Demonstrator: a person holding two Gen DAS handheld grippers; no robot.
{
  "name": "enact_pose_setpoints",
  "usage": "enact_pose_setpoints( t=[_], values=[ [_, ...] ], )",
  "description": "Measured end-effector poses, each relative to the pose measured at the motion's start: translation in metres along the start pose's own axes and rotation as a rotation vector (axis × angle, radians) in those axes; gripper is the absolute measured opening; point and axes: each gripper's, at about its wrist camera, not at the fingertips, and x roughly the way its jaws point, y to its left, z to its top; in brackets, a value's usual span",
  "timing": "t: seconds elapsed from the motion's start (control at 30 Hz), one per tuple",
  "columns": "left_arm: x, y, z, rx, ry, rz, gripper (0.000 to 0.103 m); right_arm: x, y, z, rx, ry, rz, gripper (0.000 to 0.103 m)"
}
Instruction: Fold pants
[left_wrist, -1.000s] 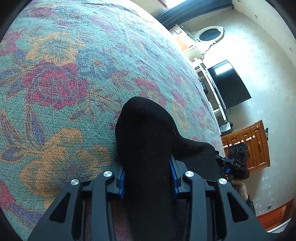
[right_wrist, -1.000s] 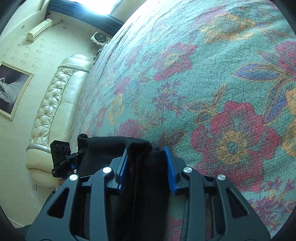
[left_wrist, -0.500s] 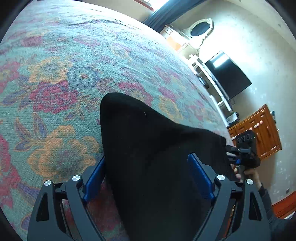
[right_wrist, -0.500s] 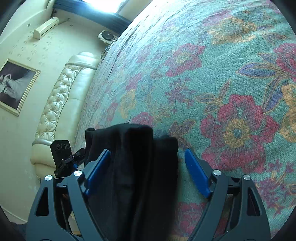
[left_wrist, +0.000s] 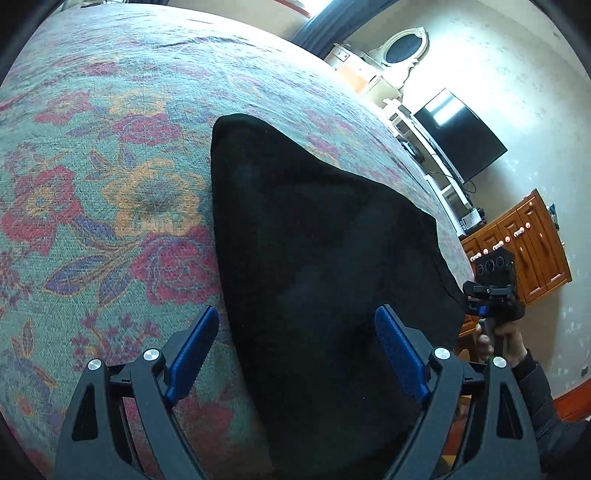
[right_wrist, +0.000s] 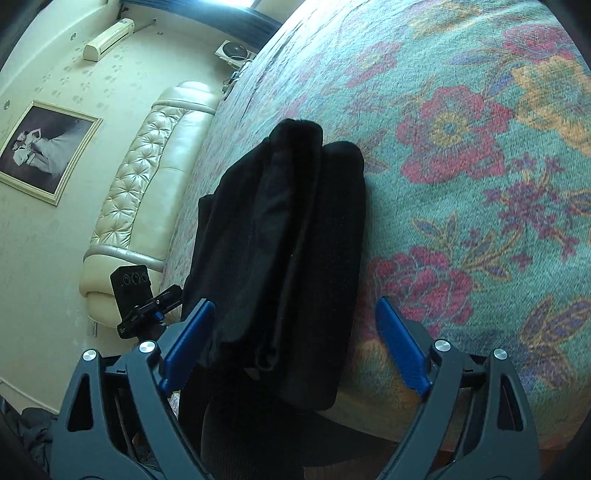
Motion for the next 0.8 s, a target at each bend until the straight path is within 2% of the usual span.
enact_pose_setpoints(
  t=[0.2, 0.47, 0.63, 0.8],
  values=[
    [0.002, -0.020, -0.005, 0.098, -0.006, 0.042, 0.086, 0.001, 0.000, -0.015, 0.022, 0.015, 0.055, 0.090],
    [0.001, -0.016, -0.006, 0.076, -0.034, 0.029, 0.086, 0.006, -0.008, -0.030, 0.073, 0.006, 0.155, 0.090],
    [0.001, -0.017, -0.010, 0.082, -0.041, 0.035, 0.086, -0.004, -0.024, -0.032, 0.083, -0.001, 0.160, 0.090],
    [0.003, -0.019, -0.015, 0.075, -0.026, 0.035, 0.086, -0.001, -0.018, -0.033, 0.090, -0.007, 0.157, 0.090]
  ],
)
